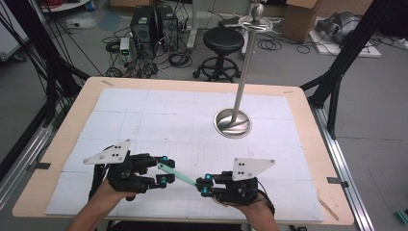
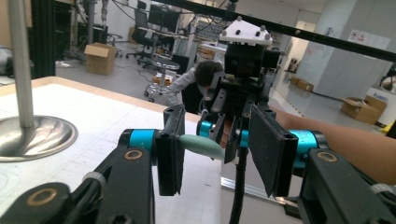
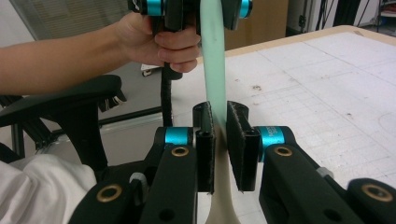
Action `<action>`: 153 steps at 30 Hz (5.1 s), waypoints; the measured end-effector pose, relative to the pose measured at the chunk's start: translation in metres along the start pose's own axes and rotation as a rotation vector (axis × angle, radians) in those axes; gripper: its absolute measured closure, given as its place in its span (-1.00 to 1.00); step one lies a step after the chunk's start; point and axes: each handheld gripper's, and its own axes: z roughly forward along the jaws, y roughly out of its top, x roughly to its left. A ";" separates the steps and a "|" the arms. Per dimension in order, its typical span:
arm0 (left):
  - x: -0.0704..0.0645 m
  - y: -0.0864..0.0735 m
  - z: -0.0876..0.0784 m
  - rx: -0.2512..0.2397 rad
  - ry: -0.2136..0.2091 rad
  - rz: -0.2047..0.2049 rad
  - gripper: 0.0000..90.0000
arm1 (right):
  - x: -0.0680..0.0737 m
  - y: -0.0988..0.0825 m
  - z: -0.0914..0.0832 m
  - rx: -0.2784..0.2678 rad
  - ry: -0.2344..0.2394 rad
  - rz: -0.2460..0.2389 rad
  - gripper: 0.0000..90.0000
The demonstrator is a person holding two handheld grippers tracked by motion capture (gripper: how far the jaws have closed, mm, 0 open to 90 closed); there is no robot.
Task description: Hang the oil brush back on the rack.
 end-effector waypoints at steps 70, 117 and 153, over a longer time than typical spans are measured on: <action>-0.022 0.045 0.033 -0.028 0.376 0.089 -0.01 | 0.017 0.014 0.026 0.097 -0.488 -0.229 0.85; 0.005 -0.037 -0.079 -0.026 0.522 0.067 -0.54 | -0.106 0.106 -0.050 -0.149 -0.234 0.055 0.85; 0.005 -0.039 -0.091 -0.016 0.592 0.075 -0.53 | -0.165 0.140 -0.090 -0.205 -0.159 0.093 0.85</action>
